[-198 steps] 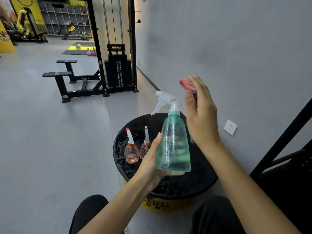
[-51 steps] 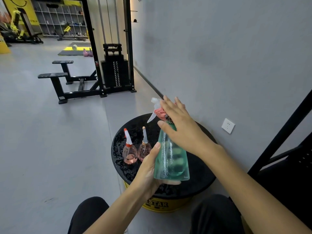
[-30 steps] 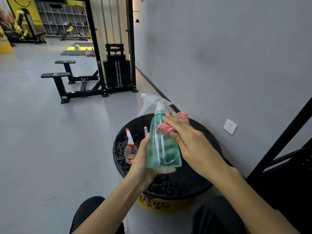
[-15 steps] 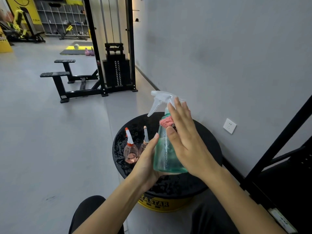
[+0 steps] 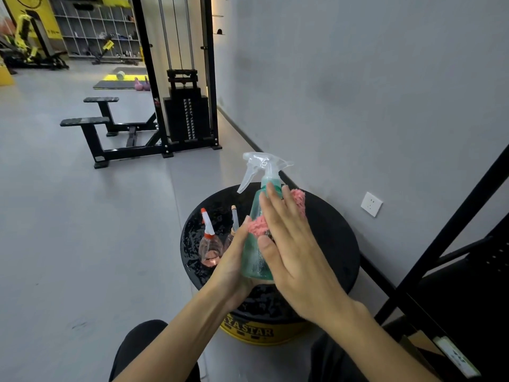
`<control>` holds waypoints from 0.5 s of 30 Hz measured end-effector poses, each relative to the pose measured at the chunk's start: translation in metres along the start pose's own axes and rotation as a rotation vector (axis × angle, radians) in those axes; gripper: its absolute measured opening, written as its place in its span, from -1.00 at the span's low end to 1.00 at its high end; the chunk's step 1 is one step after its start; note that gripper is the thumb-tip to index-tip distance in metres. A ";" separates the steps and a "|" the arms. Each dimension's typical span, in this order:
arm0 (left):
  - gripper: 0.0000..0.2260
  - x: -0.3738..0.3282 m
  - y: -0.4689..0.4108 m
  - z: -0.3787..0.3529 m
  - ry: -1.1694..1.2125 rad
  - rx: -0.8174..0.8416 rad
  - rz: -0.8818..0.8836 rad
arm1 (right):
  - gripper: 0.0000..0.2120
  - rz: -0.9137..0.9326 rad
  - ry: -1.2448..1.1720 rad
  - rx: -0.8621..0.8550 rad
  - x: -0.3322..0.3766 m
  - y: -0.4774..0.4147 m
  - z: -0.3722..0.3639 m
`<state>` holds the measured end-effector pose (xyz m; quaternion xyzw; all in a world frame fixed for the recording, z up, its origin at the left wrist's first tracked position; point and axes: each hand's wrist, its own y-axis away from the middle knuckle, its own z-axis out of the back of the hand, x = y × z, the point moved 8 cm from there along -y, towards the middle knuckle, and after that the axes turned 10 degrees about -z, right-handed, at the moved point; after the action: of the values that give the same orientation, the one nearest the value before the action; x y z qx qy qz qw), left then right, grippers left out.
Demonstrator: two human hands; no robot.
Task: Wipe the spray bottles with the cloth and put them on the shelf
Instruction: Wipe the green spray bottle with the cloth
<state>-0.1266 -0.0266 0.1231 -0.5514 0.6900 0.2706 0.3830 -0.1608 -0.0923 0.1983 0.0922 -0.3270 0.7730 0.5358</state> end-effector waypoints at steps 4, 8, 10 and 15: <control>-0.62 0.005 0.003 -0.004 0.030 0.001 0.009 | -0.44 -0.045 -0.024 -0.014 -0.005 -0.025 0.009; -0.62 0.005 0.003 0.001 0.022 -0.046 -0.011 | -0.45 -0.037 0.072 -0.024 0.003 -0.014 0.002; -0.61 0.003 0.002 0.005 0.023 -0.082 -0.035 | -0.46 -0.016 0.131 -0.026 0.009 0.003 -0.006; -0.63 0.000 0.003 0.007 0.065 -0.092 -0.049 | -0.45 0.025 0.190 -0.013 0.015 0.026 -0.017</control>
<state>-0.1276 -0.0202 0.1186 -0.5937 0.6752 0.2746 0.3409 -0.1869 -0.0758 0.1820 0.0109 -0.2810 0.7828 0.5551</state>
